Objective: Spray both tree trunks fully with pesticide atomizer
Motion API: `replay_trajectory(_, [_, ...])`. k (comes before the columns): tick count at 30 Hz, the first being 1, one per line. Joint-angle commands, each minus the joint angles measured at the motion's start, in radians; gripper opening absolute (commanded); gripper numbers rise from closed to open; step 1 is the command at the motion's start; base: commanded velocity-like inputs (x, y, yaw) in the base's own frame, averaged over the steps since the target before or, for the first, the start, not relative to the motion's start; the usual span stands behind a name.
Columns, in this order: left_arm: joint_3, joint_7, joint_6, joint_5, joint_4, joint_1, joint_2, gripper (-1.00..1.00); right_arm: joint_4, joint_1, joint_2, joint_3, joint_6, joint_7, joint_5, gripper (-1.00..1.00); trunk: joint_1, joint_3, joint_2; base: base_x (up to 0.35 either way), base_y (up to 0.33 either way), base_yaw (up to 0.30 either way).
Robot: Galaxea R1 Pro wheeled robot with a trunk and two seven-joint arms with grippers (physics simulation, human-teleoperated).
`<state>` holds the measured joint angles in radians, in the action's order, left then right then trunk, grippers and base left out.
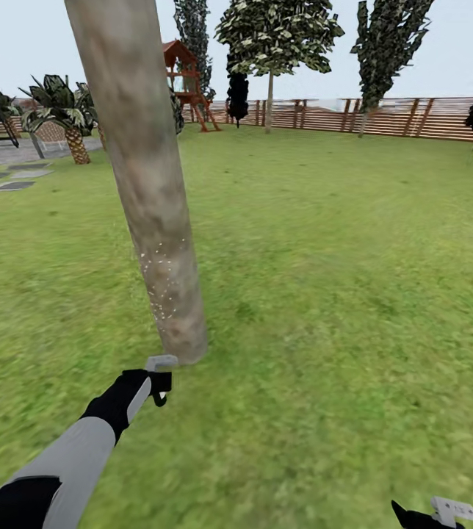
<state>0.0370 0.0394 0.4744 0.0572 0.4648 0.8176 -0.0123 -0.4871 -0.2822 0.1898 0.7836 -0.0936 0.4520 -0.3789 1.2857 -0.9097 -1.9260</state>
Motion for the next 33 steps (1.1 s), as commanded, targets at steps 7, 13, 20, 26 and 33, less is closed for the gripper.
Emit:
replay_trajectory(7, [0.0,0.0,0.0,0.0,0.0,0.0,-0.006,-1.0,0.001,0.0,0.0,0.0,-0.001,-0.001,0.0,1.0,0.0,-0.001,0.0,0.267,-0.139,0.08])
replay_trajectory(13, [-0.001,0.0,0.0,0.001,0.0,0.0,-0.007,-1.0,0.001,0.0,0.0,0.0,-0.002,-0.001,0.0,1.0,0.0,-0.001,0.0,0.184,-0.175,0.0])
replay_trajectory(20, [-0.002,0.0,0.0,0.004,0.0,0.0,-0.008,-1.0,0.001,0.0,-0.001,0.0,-0.002,-0.001,0.0,1.0,0.0,-0.001,0.0,0.031,-0.256,0.172])
replay_trajectory(26, [-0.002,0.0,0.0,0.003,0.0,0.0,-0.008,-1.0,0.001,0.0,-0.001,0.0,-0.002,-0.001,0.0,1.0,0.0,-0.001,0.0,0.0,-0.271,0.274])
replay_trajectory(33, [-0.002,0.0,0.0,0.003,0.0,0.0,-0.008,-1.0,0.001,0.0,-0.001,0.0,-0.002,-0.001,0.0,1.0,0.0,-0.001,0.0,0.0,-0.272,0.045])
